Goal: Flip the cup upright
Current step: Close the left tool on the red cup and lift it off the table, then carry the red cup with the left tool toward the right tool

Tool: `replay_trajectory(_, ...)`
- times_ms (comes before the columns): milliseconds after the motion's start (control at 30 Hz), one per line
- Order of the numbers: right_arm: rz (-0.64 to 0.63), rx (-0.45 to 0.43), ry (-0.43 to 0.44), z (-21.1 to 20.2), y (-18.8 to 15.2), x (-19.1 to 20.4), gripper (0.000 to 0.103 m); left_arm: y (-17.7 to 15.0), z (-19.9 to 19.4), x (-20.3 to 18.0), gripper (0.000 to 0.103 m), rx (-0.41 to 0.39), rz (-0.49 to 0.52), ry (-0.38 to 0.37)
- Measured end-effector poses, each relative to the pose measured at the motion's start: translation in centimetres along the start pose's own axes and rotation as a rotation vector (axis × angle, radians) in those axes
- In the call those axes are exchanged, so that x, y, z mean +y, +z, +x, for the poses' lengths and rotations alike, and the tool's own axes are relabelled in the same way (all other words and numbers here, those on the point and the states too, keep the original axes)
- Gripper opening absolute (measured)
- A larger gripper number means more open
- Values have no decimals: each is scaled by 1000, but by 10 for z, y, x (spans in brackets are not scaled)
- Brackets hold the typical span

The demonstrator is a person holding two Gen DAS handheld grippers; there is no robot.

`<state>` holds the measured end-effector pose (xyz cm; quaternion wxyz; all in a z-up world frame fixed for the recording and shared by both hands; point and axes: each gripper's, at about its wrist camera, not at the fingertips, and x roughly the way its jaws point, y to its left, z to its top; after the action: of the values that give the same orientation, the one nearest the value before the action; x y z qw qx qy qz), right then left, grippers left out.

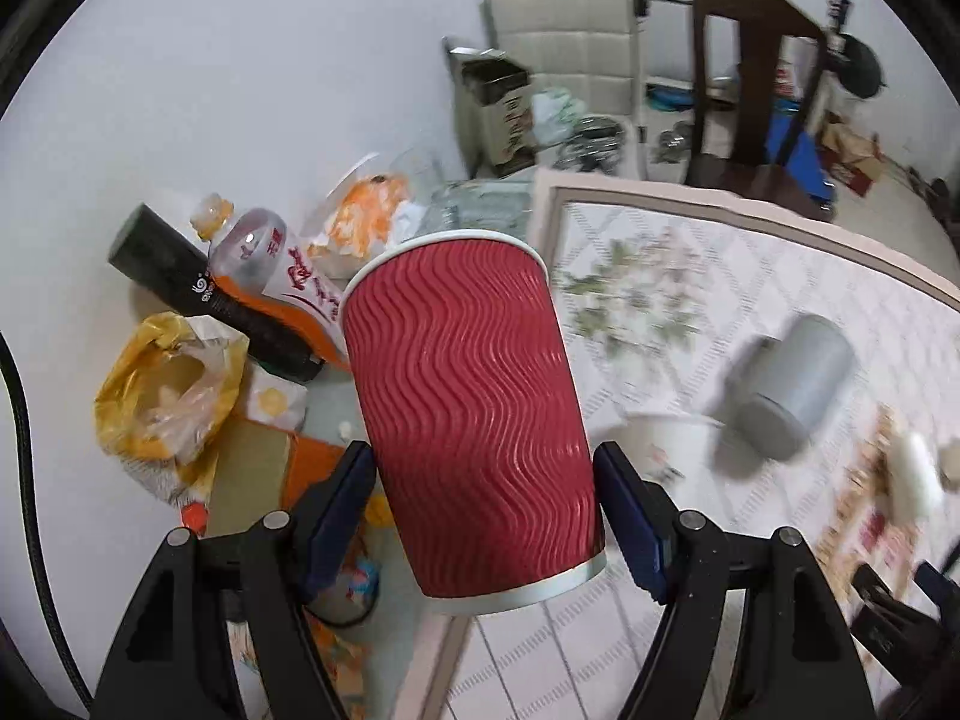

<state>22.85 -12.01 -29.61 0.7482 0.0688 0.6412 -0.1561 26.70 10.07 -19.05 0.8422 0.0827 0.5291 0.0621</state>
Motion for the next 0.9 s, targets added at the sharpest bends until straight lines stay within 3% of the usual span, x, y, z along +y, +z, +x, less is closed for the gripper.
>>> replay_trajectory(200, 80, 26, 69, 2, -29, -69, 89, -38, -49, -61, 72, -38, 80, -64)
replay_trajectory(400, 109, 38, 29, 11, -58, -146, 89, -83, -67, -134, 72, 3, 153, -123)
replay_trajectory(633, 148, 83, -10, 40, -85, -238, 89, -133, -52, -229, 72, 83, 207, -157)
replay_trajectory(900, 223, 123, -49, 77, -98, -308, 89, -174, -18, -297, 72, 149, 286, -165)
